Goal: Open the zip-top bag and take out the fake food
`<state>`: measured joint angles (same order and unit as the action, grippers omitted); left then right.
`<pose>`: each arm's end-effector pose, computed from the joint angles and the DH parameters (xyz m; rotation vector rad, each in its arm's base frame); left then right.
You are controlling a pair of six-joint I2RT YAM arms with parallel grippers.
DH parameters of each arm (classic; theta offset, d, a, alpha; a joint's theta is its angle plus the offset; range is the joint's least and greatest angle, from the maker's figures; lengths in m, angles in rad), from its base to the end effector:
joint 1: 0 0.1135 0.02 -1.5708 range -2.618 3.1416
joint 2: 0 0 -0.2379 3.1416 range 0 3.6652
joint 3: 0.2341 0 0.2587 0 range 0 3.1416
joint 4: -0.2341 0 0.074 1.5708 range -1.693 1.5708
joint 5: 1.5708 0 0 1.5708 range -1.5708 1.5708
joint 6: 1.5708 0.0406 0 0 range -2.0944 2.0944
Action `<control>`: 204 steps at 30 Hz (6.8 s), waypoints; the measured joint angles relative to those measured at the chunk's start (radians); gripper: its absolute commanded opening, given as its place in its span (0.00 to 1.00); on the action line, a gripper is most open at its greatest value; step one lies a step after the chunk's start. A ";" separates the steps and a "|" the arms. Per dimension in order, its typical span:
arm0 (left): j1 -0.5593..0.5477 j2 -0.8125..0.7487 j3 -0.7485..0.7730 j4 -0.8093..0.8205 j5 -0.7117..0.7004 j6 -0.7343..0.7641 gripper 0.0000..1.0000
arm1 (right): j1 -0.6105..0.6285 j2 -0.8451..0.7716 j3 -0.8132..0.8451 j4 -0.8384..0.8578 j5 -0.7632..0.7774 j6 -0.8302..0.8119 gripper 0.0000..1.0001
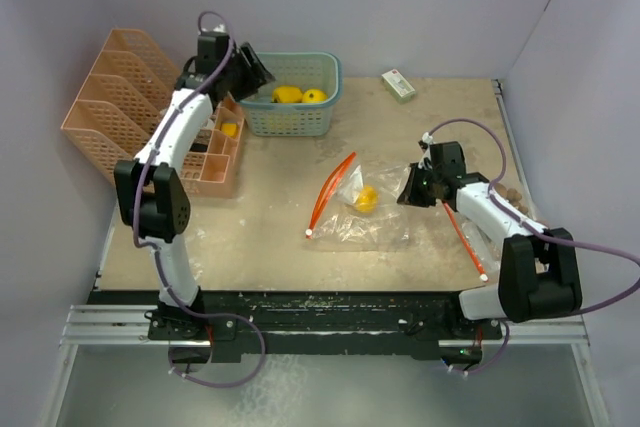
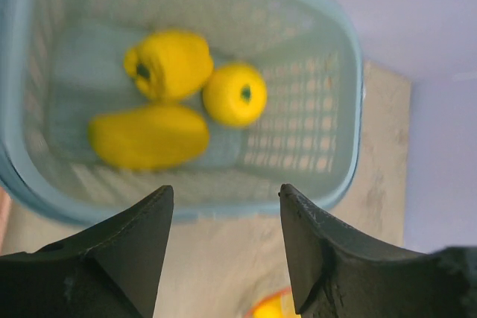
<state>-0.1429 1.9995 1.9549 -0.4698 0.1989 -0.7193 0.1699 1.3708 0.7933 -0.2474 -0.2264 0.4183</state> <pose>0.4661 -0.0752 0.3226 -0.4921 2.1012 -0.7206 0.2876 0.0586 0.1761 0.1943 2.4314 0.5415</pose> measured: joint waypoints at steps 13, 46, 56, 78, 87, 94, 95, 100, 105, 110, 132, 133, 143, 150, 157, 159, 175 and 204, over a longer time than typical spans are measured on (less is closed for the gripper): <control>-0.356 -0.397 -0.780 0.122 -0.046 0.029 0.58 | 0.000 0.032 0.006 0.018 -0.004 0.000 0.00; -0.542 0.076 -0.466 0.187 0.229 -0.108 0.80 | 0.000 -0.008 0.003 0.005 -0.026 -0.004 0.00; -0.621 0.084 -0.464 0.200 0.262 -0.093 0.84 | 0.000 -0.008 0.000 0.006 -0.026 -0.004 0.00; -0.690 0.138 -0.459 0.160 0.264 -0.048 0.25 | -0.006 -0.008 -0.001 0.018 -0.023 -0.011 0.00; -0.679 -0.001 -0.531 0.079 0.177 0.010 0.58 | -0.006 -0.010 -0.017 0.011 -0.027 -0.010 0.00; -0.597 -0.193 -0.562 0.016 0.133 0.053 0.45 | -0.006 -0.010 -0.020 0.013 -0.031 -0.011 0.00; -0.588 -0.207 -0.559 0.007 0.127 0.060 0.42 | -0.006 -0.010 -0.021 0.014 -0.031 -0.010 0.00; -0.602 -0.227 -0.531 -0.009 0.118 0.087 0.22 | -0.006 -0.010 -0.021 0.014 -0.037 -0.010 0.00; -0.672 -0.203 -0.531 0.002 0.120 0.093 0.22 | -0.006 -0.008 -0.021 0.014 -0.040 -0.010 0.00; -0.739 -0.127 -0.531 0.033 0.114 0.093 0.22 | -0.006 0.002 -0.021 0.014 -0.051 -0.010 0.00; -0.768 0.072 -0.381 0.008 -0.005 0.130 0.78 | -0.006 0.001 -0.030 0.017 -0.052 -0.010 0.00; -0.768 0.072 -0.381 0.008 -0.007 0.130 0.78 | -0.006 0.001 -0.030 0.017 -0.052 -0.010 0.00; -0.782 0.112 -0.377 0.026 -0.003 0.129 0.63 | -0.006 0.001 -0.031 0.020 -0.052 -0.010 0.00; -0.831 0.178 -0.301 -0.055 -0.066 0.138 0.42 | -0.008 0.001 -0.031 0.026 -0.037 -0.011 0.00; -0.845 0.191 -0.279 -0.124 -0.112 0.130 0.18 | -0.007 0.001 -0.031 0.036 -0.030 -0.010 0.00; -0.847 0.191 -0.279 -0.129 -0.124 0.129 0.10 | -0.007 0.001 -0.032 0.037 -0.030 -0.011 0.00; -0.844 0.126 -0.345 -0.128 -0.151 0.128 0.00 | -0.006 0.001 -0.037 0.040 -0.039 -0.010 0.00; -0.856 0.084 -0.369 -0.051 -0.137 0.141 0.44 | -0.006 0.001 -0.048 0.039 -0.053 -0.010 0.00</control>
<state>-0.9993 2.0834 1.5860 -0.5213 0.0616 -0.5785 0.1635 1.3716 0.7456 -0.2081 -0.2794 0.4080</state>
